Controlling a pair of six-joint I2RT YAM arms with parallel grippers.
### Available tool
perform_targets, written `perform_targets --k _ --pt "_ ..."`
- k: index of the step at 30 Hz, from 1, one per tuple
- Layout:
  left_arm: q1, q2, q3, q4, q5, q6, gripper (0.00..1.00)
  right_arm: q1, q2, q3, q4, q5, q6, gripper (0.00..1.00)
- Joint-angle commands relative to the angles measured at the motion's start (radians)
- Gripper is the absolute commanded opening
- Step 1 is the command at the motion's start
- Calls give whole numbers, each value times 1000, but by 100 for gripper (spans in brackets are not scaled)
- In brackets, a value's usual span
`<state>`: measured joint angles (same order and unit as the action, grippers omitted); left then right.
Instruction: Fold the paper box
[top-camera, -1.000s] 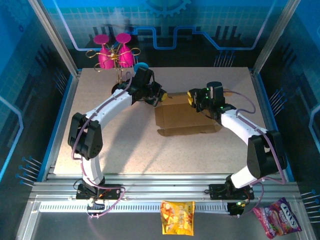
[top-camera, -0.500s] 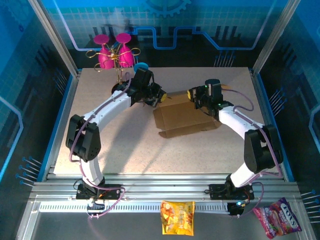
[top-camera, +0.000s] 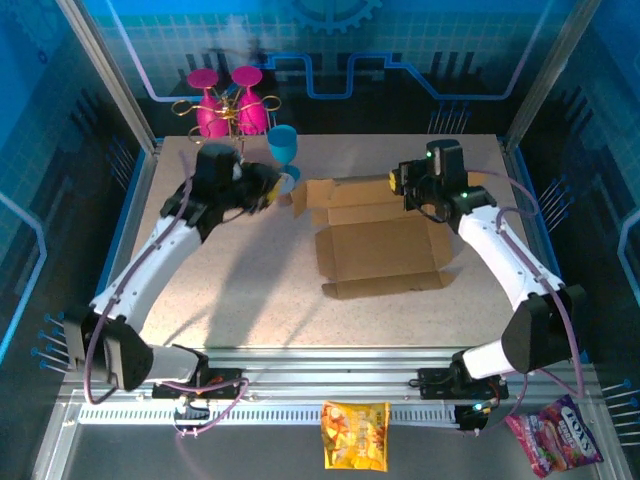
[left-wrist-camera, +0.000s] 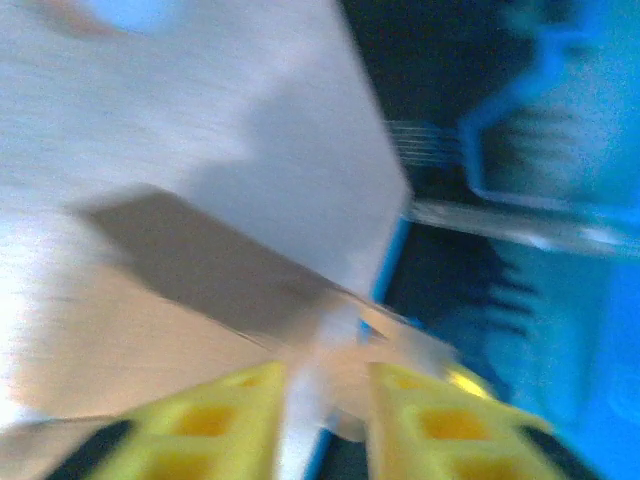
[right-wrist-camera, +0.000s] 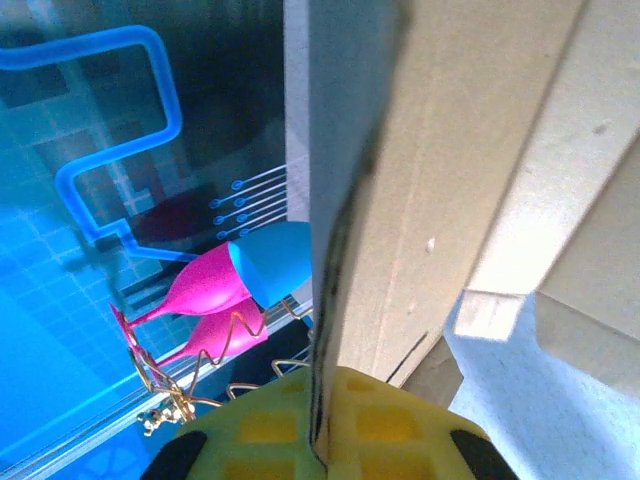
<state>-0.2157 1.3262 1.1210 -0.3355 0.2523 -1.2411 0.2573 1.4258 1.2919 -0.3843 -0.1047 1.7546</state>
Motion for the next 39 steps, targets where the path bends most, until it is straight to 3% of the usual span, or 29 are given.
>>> perform_targets --k 1,6,12,16,23,32,39 --pt "64 55 -226 176 83 -63 13 -14 -61 107 -203 8 25 0" --pt "56 180 -369 493 114 -167 3 -24 -60 112 -205 -6 49 0" --pt "15 378 -384 912 160 -289 20 -32 -35 126 -193 -19 67 0" --pt "-43 506 -395 1184 156 -394 24 -54 -6 135 -177 -39 92 0" --pt "-106 673 -403 1476 102 -527 27 -75 45 170 -172 -74 126 0" --pt "-123 747 -327 1520 93 -540 35 -75 58 145 -144 -85 154 0" --pt "-160 719 -282 1474 81 -503 39 -76 67 140 -130 -85 162 0"
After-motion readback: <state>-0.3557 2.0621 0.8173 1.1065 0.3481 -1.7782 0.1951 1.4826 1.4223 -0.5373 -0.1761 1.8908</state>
